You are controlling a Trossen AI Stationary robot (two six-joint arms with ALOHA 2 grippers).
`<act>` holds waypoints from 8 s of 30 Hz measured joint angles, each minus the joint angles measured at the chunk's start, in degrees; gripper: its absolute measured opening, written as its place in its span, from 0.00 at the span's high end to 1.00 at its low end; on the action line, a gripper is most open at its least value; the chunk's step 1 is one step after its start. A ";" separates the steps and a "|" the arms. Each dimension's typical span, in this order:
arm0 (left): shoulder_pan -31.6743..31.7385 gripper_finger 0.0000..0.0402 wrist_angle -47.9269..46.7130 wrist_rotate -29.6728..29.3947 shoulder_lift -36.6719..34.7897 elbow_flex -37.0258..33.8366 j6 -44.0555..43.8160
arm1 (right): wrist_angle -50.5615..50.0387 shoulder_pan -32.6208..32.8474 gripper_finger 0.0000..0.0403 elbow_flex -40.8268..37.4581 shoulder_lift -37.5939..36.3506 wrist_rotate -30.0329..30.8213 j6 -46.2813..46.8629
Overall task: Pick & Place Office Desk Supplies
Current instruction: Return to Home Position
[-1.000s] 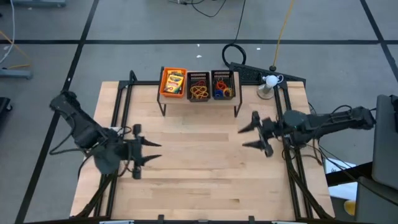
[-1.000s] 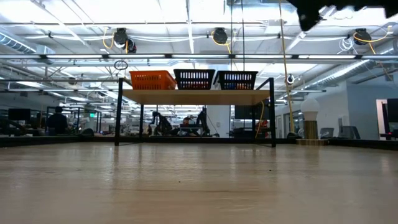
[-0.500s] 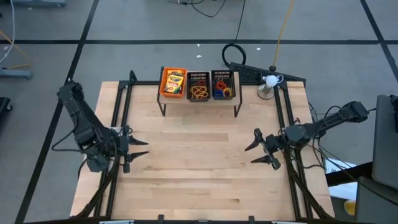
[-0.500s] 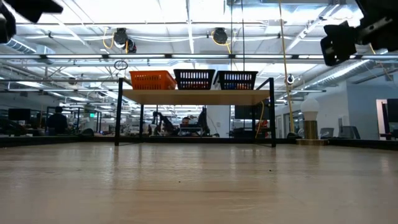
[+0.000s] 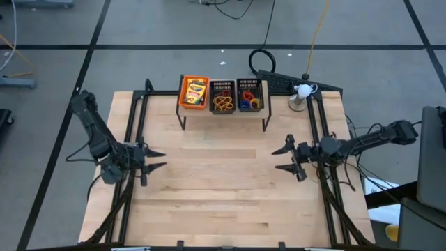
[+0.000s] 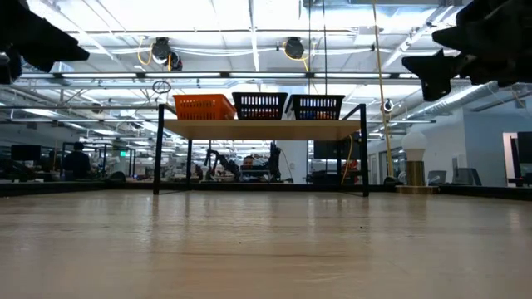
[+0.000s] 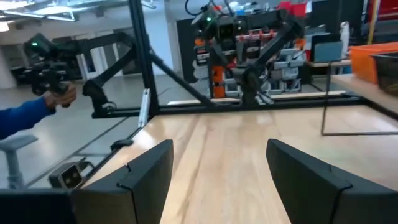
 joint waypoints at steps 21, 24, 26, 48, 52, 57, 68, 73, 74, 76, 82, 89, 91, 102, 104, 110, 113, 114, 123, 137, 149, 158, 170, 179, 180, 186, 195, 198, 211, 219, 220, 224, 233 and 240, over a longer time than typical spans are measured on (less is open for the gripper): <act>0.01 0.63 -0.13 2.36 -11.40 -5.49 1.92 | 0.12 -11.70 0.38 -0.20 4.32 -4.31 2.34; 0.00 0.63 -0.32 2.36 -11.36 -5.49 1.67 | 0.12 -11.86 0.38 -0.20 5.54 -4.29 2.98; 0.00 0.63 -0.87 2.37 -11.36 -5.49 1.10 | 0.04 -11.86 0.38 -0.20 6.10 -4.06 2.89; 0.00 0.63 -2.23 14.41 -11.32 -5.49 0.00 | 0.09 -11.86 0.38 -0.22 6.34 -4.09 1.70; 0.00 0.63 -2.21 15.86 -11.32 -5.49 0.02 | -0.32 -11.86 0.38 -0.22 6.07 -4.09 1.69; 0.00 0.63 -2.21 15.93 -11.32 -5.49 0.02 | -1.70 -11.75 0.38 -0.24 2.05 -4.18 2.77; 0.02 0.63 -2.20 15.97 -11.32 -5.49 0.03 | -29.86 -12.06 0.38 -1.05 -16.78 2.66 9.71; 0.00 0.63 -2.21 16.00 -11.32 -5.49 0.05 | -30.92 -12.06 0.38 -1.05 -23.75 3.86 3.08; 0.02 0.63 -2.21 16.00 -11.32 -5.49 0.05 | -31.40 -12.06 0.38 -1.05 -25.03 2.98 0.93; 0.00 0.63 -2.20 16.00 -11.32 -5.49 0.05 | -32.68 -12.11 0.38 -1.05 -27.51 0.38 -2.68; 0.02 0.63 -2.19 16.02 -11.26 -5.49 0.07 | -33.19 -12.41 0.38 -1.05 -30.77 -1.30 -7.48; 0.02 0.63 -0.94 16.02 -11.28 -5.49 0.07 | -32.02 -12.39 0.38 -1.05 -30.60 -1.14 -8.77; 0.00 0.63 -0.96 16.11 -11.28 -5.49 0.07 | -31.57 -12.39 0.38 -1.05 -30.56 -1.14 -8.72; 0.00 0.63 -0.96 16.08 -11.28 -5.49 0.07 | -30.52 -12.39 0.38 -1.05 -30.58 -1.09 -8.70; 0.00 0.63 -0.96 16.08 -11.27 -5.49 0.07 | -30.54 -12.39 0.38 -1.05 -30.58 -1.10 -8.70; 0.00 0.63 -0.96 16.08 -11.28 -5.49 0.05 | -30.41 -12.39 0.38 -1.05 -30.58 -1.10 -8.68; 0.01 0.63 -0.96 16.08 -11.28 -5.49 -0.04 | -30.38 -12.39 0.38 -1.05 -30.58 -1.10 -8.67; 0.01 0.63 -0.96 16.08 -11.28 -5.49 -0.35 | -30.38 -12.39 0.38 -1.05 -30.58 -1.10 -8.67; 0.07 0.63 -0.87 10.43 -11.27 -5.49 -0.16 | -30.36 -12.39 0.38 -1.05 -30.58 -1.10 -8.67; 30.71 0.63 25.79 38.18 -15.75 -15.90 28.06 | -30.35 -12.39 0.38 -1.05 -30.56 -1.10 -8.65; 54.28 0.63 29.59 60.83 -29.79 -22.30 36.03 | -30.02 -12.39 0.38 -1.05 -30.51 -1.08 -8.65; 58.51 0.63 29.14 60.48 -29.66 -22.23 34.79 | -29.88 -12.38 0.38 -1.05 -30.45 -1.10 -8.64; 57.94 0.63 29.16 60.13 -26.02 -22.25 35.93 | -29.92 -12.36 0.38 -1.05 -30.45 -1.10 -8.65; 57.94 0.63 29.46 60.13 -25.77 -22.30 36.04 | -29.89 -12.39 0.38 -1.05 -30.45 -1.10 -8.65; 57.94 0.63 29.46 60.13 -25.77 -22.30 36.04 | -29.90 -12.39 0.38 -1.05 -30.45 -1.10 -8.65; 57.94 0.63 29.49 60.13 -25.77 -22.32 36.04 | -29.90 -12.39 0.38 -1.05 -30.45 -1.10 -8.65; 57.94 0.63 29.51 60.15 -25.77 -22.32 36.07 | -29.90 -12.39 0.38 -1.05 -30.45 -1.10 -8.65; 57.94 0.63 29.51 60.15 -25.77 -22.32 36.06 | -29.90 -12.37 0.38 -1.05 -30.45 -1.10 -8.65; 57.94 0.63 29.52 60.15 -25.77 -22.32 36.07 | -29.90 -12.39 0.38 -1.05 -30.45 -1.10 -8.65; 57.94 0.63 29.52 60.16 -25.77 -22.32 36.05 | -29.90 -12.38 0.38 -1.05 -30.45 -1.10 -8.65; 57.94 0.63 29.51 60.17 -25.77 -22.32 36.05 | -29.90 -12.39 0.38 -1.05 -30.45 -1.10 -8.65; 57.94 0.63 29.53 60.17 -25.77 -22.32 36.04 | -29.90 -12.38 0.38 -1.05 -30.45 -1.10 -8.65; 57.94 0.63 29.53 60.17 -25.77 -22.32 36.06 | -29.90 -12.38 0.38 -1.05 -30.45 -1.10 -8.65; 57.94 0.63 29.52 60.17 -25.77 -22.32 36.04 | -29.90 -12.38 0.38 -1.05 -30.45 -1.10 -8.65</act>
